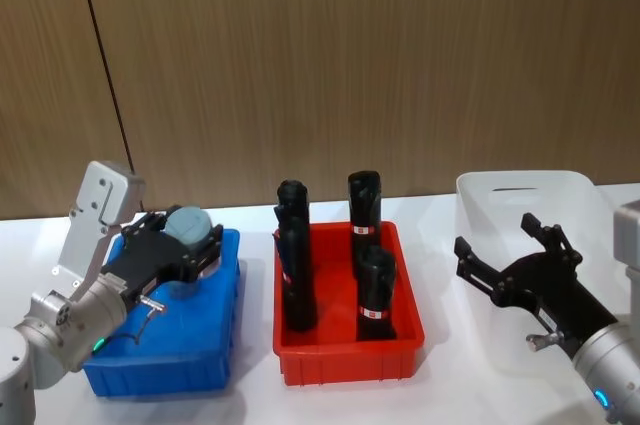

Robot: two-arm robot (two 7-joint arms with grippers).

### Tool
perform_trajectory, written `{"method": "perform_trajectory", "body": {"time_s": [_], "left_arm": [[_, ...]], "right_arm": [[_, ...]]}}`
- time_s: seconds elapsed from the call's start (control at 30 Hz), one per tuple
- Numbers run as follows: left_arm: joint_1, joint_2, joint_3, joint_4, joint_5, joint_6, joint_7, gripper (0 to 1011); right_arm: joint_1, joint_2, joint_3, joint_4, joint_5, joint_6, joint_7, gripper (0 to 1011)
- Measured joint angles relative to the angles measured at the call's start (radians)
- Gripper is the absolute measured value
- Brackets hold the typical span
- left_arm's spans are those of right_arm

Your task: Pick the cotton swabs from the blue box and place them into the white box.

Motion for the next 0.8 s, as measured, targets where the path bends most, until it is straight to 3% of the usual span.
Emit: {"method": "perform_trajectory", "body": {"time_s": [0.27,0.8], "left_arm": [[-0.006,0.013,-0.005,-0.021,-0.005,-0.034,-0.103,669],[-0.039,0.020,-0.006,-0.017,-0.063,-0.118,-0.359,669]], "right_arm": [[0.000,0.000,0.000,0.000,0.000,0.000,0.000,1001],[0.000,0.000,0.000,0.000,0.000,0.000,0.000,1002]]}}
